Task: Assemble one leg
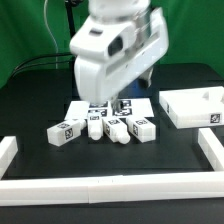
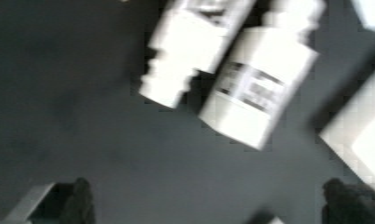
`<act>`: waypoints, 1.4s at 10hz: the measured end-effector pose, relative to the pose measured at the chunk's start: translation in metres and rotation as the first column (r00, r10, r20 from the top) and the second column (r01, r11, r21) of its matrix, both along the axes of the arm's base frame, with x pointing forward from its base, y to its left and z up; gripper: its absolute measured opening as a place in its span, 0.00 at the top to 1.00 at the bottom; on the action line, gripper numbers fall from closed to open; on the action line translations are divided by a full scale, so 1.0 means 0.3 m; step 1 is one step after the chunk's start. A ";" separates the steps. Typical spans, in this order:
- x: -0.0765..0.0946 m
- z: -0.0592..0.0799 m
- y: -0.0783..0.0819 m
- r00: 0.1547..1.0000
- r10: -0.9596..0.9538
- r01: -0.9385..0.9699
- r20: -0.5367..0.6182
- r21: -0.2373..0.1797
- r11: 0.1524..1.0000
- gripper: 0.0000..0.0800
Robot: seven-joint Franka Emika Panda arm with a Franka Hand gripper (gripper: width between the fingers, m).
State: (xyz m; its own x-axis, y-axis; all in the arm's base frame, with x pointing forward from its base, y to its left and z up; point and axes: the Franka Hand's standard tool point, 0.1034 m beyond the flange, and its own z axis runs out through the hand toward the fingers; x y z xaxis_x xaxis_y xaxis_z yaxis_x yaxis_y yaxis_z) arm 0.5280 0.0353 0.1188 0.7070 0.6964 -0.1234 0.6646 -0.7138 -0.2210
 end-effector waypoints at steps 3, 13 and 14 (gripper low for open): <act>-0.033 -0.006 0.095 0.993 -0.116 0.116 -0.012 -0.040 0.992 0.19; -0.117 -0.163 0.040 0.987 -0.145 0.149 0.069 -0.055 0.987 0.19; -0.121 -0.168 0.037 0.987 -0.146 0.150 0.066 -0.056 0.987 0.19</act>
Offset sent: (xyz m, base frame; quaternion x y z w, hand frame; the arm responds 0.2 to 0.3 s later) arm 0.0000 0.0000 0.0000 0.0000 0.0000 0.0000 1.0000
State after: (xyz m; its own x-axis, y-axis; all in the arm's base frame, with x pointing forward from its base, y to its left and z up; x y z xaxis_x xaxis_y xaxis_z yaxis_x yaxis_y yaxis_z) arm 0.4918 0.0463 0.0684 0.8093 0.5759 -0.1153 0.5614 -0.8162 -0.1364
